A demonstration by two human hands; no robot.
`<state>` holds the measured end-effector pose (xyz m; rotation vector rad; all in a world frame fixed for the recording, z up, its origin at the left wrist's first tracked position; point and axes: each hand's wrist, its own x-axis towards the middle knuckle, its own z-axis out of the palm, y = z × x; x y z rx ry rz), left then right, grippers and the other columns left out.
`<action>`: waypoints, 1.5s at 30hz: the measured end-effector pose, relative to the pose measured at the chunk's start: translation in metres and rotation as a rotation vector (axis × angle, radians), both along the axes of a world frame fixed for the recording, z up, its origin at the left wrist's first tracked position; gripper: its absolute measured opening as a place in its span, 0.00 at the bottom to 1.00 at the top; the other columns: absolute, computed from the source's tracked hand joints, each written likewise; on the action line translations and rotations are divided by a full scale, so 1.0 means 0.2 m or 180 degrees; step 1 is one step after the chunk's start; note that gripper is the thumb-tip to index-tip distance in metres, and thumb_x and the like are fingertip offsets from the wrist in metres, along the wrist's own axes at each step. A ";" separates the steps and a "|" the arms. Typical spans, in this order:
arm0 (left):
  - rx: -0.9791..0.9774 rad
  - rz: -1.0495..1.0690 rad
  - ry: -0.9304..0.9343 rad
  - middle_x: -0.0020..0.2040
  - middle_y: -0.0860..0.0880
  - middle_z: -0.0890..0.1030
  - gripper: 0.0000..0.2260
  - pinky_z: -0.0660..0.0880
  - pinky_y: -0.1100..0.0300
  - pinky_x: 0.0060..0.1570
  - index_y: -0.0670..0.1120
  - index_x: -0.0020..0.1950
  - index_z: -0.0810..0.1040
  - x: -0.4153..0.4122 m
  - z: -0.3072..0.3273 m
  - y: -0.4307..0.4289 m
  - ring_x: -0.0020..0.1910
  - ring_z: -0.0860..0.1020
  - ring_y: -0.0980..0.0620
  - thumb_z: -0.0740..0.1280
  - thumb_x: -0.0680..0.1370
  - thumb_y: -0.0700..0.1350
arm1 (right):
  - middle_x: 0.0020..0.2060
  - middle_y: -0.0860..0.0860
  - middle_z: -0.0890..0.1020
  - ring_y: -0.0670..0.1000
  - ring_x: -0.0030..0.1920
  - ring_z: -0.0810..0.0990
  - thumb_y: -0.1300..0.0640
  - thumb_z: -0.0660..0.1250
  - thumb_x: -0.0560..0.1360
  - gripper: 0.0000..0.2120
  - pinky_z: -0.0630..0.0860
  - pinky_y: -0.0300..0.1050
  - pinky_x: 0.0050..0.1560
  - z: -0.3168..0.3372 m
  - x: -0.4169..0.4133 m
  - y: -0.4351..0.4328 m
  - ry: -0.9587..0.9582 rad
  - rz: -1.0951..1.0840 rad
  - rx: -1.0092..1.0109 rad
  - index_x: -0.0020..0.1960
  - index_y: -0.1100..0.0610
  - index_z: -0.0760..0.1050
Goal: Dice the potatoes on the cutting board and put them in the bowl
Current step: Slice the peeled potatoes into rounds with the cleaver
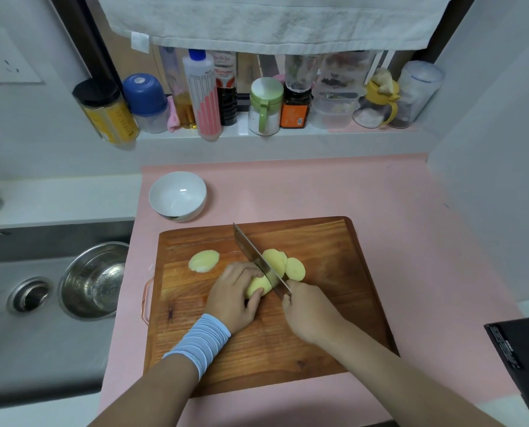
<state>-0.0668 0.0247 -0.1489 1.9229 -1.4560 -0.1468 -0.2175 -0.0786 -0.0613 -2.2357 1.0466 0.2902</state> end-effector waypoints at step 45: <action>0.0485 -0.0058 -0.0319 0.54 0.54 0.79 0.15 0.69 0.65 0.56 0.48 0.56 0.81 0.06 0.04 0.03 0.54 0.75 0.52 0.67 0.75 0.54 | 0.48 0.50 0.82 0.55 0.50 0.81 0.53 0.55 0.84 0.13 0.72 0.49 0.44 0.13 -0.08 0.17 -0.0387 0.0204 -0.0658 0.65 0.50 0.72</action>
